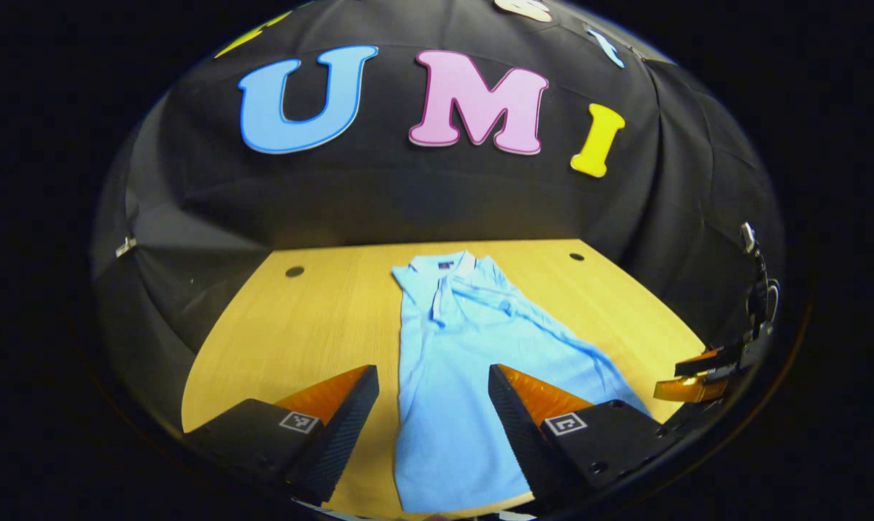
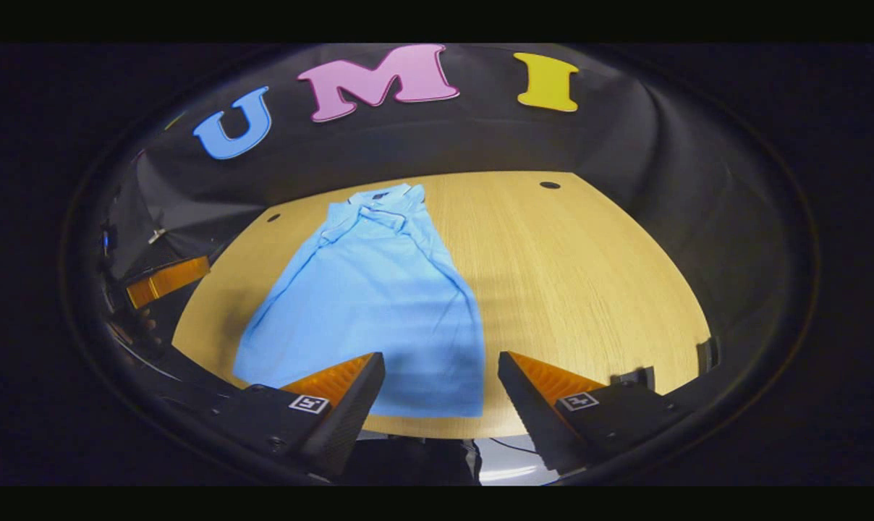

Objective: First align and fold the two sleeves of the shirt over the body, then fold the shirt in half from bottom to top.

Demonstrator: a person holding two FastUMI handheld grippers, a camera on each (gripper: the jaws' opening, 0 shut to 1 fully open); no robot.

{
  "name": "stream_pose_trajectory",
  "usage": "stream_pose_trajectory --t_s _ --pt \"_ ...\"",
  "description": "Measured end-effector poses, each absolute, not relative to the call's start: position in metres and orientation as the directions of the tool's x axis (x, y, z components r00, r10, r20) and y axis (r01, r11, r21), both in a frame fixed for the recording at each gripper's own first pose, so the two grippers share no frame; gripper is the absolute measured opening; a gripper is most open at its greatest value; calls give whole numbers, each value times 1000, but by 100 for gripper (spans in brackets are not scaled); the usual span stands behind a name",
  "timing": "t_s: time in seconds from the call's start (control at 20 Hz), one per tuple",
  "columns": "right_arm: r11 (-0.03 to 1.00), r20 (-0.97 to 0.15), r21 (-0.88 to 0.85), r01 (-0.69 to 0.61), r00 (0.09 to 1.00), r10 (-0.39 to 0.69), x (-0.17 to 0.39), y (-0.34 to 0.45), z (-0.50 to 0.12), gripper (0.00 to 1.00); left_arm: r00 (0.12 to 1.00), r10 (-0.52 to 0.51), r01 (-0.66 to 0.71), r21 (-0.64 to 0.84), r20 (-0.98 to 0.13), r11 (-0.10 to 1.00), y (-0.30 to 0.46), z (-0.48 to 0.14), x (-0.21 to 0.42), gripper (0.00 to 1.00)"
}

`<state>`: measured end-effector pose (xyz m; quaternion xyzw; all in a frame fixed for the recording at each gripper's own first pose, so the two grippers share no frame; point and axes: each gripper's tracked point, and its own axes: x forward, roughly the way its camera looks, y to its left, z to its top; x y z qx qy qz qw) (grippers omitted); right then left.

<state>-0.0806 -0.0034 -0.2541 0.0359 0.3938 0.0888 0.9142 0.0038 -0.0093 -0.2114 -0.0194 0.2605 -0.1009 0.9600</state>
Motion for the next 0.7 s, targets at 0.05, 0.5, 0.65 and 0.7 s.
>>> stream_pose_trajectory --t_s 0.05,0.5,0.65,0.7 --pt "983 -720 127 -135 669 185 -86 -3 -261 99 824 -210 186 -98 -526 978 -10 -229 -14 97" --pt "993 -766 73 -95 632 117 -102 -5 -316 99 718 -153 164 -49 -679 985 -10 -331 -72 97" --pt "993 -777 67 -101 618 115 -100 -6 -324 99 690 -144 152 -52 -709 987 -11 -342 -81 97" --pt "992 -783 66 -103 611 116 -100 -5 -328 99 678 -138 150 -48 -722 987 -11 -347 -85 97"
